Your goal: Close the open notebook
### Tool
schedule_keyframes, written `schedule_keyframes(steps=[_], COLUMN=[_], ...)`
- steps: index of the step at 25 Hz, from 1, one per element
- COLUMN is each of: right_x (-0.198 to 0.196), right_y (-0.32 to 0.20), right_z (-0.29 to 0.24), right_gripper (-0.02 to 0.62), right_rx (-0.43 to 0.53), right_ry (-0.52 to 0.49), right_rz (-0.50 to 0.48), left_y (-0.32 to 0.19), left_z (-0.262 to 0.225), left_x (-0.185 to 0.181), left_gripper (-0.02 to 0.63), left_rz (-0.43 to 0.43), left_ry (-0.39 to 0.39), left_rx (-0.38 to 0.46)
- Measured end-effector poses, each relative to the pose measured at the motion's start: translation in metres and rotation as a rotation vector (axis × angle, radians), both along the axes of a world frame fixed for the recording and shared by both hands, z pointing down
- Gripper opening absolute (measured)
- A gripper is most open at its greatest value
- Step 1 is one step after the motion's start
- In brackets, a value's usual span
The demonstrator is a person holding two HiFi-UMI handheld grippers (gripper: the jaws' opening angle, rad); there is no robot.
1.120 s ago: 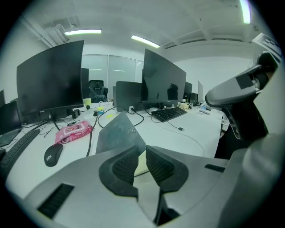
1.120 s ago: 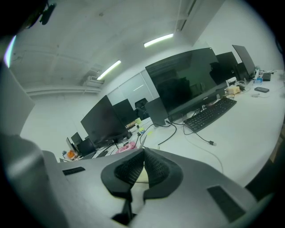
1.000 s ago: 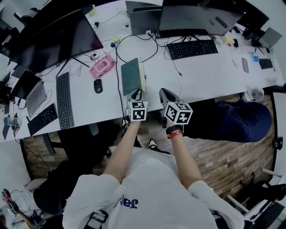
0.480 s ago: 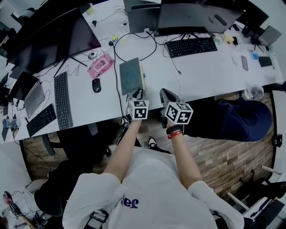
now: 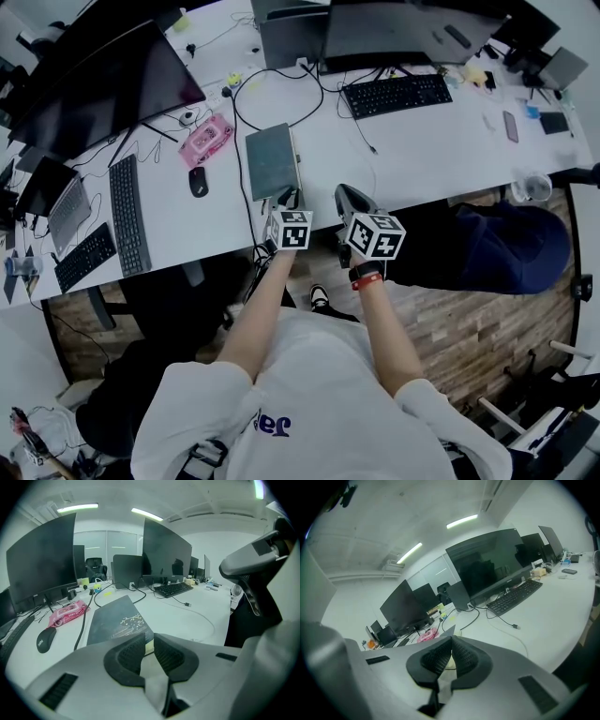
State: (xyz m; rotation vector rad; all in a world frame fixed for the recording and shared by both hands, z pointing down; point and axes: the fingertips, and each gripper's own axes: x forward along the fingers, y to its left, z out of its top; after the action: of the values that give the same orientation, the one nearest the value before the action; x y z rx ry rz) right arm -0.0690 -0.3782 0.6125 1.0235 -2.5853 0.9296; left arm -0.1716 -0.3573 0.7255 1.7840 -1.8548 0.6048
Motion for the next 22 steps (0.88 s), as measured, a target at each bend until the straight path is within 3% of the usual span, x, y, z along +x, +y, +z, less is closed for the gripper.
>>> schedule_keyframes(steps=[10, 22], right_x=[-0.002, -0.007], right_y=[-0.002, -0.003], right_z=[0.012, 0.022], right_gripper=[0.014, 0.014], right_rx=[-0.02, -0.033], right_ry=[0.019, 0.028], right_rz=[-0.01, -0.016], left_y=[-0.004, -0.005], left_z=[0.032, 0.036], left_x=[-0.002, -0.001], left_gripper=[0.046, 0.043], left_rz=[0.01, 0.042], left_ry=[0.002, 0.013], left_rx=[-0.068, -0.077])
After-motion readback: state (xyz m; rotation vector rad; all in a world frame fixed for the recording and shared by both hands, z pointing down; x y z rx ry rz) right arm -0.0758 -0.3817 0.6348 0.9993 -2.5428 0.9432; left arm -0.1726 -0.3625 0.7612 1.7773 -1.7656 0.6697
